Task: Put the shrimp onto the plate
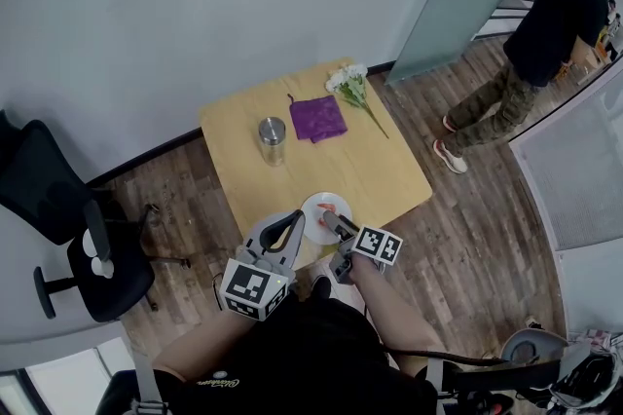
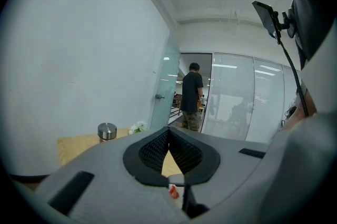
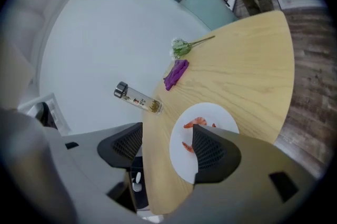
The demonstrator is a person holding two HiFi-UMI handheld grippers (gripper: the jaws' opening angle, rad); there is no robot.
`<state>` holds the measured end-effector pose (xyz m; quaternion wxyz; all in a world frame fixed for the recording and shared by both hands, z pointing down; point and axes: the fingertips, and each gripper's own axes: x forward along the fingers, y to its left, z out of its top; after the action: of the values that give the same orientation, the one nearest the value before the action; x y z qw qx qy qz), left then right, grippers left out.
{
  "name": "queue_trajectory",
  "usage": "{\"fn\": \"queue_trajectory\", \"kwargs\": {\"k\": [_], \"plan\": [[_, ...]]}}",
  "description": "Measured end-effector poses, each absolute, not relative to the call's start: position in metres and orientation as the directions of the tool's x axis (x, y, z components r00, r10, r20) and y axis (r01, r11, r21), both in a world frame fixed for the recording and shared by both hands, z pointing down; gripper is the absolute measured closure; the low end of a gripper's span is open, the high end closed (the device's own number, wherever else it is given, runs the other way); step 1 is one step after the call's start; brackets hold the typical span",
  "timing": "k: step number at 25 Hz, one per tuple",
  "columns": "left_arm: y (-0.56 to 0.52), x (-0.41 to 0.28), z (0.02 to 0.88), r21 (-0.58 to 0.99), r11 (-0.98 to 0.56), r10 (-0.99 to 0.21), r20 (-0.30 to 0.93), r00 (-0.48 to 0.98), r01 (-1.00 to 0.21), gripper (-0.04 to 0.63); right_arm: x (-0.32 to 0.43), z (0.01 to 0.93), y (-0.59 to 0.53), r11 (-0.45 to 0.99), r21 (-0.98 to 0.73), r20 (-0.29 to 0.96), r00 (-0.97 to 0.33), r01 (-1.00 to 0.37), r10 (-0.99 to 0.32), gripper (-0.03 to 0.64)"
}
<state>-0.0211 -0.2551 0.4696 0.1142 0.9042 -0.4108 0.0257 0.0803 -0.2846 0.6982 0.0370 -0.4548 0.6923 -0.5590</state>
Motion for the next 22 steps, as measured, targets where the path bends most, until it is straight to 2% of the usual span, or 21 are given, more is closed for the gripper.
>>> {"fn": "queue_trajectory", "kwargs": {"k": [7,13,22], "plan": [[-0.257,-0.018,0.47,0.187,-0.64,-0.733,0.141,0.665,-0.745,0.595,0.075,0.666,-0.295,0.103,-0.756,0.419,-0.599,-0.646,-0.682,0.336],[-0.257,-0.016,0.468,0.184,-0.645,-0.731,0.133,0.669,-0.742,0.595,0.062,0.602,-0.298,0.304,-0.655,0.328,-0.622,-0.692,-0.711,0.336],[-0.256,-0.004,0.461,0.17,-0.666,-0.718,0.118,0.686,-0.727,0.595,0.055,0.503,-0.287,0.5,-0.37,0.195,-0.592,-0.783,-0.782,0.384]]}}
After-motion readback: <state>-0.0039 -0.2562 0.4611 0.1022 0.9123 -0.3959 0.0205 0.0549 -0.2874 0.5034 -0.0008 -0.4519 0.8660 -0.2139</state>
